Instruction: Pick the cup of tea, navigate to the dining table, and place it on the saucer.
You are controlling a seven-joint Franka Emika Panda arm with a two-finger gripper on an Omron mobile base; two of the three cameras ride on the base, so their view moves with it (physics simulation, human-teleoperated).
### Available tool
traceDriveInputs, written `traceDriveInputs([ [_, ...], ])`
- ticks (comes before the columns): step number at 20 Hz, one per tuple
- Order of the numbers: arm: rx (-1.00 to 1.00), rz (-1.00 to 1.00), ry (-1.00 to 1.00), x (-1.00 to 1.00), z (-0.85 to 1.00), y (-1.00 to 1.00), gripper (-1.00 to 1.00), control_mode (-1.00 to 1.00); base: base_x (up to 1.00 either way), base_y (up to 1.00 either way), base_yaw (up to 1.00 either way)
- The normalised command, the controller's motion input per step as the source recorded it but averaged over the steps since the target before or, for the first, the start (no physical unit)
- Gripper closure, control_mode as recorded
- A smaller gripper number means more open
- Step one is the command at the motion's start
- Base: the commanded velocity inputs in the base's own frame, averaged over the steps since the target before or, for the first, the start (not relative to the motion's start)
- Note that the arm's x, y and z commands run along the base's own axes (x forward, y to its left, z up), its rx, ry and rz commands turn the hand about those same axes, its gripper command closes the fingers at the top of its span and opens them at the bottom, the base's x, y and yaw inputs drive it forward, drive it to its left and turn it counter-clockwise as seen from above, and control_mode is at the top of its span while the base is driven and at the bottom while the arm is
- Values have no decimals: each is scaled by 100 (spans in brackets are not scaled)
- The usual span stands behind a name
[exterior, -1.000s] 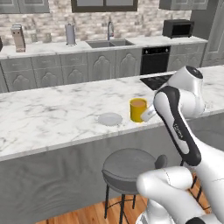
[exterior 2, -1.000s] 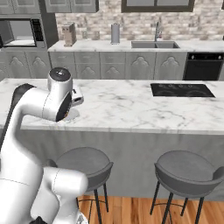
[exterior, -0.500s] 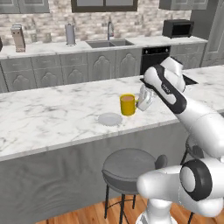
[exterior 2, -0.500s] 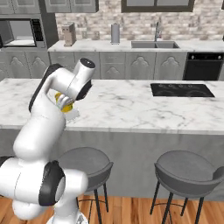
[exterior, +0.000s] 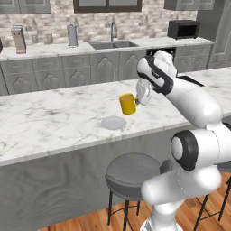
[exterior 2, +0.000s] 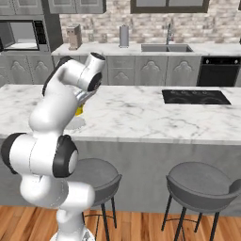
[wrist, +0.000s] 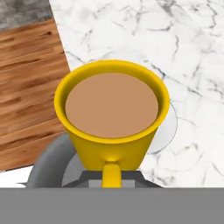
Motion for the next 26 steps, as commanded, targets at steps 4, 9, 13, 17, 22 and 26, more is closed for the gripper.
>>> traceDriveInputs([
  [4,3,-8,-13,11,-61,1,100,-100,0,0,0],
  [9,14,-15,-20,7,-51,0,100,-100,0,0,0],
  [13,3,-4,-10,38,-10,12,100,-100,0,0,0],
  [17,0,2,0,49,-3,24,100,-100,0,0,0],
  [22,0,8,2,29,0,18,100,-100,0,0,0],
  [26,0,10,0,-3,-4,8,100,-100,0,0,0],
])
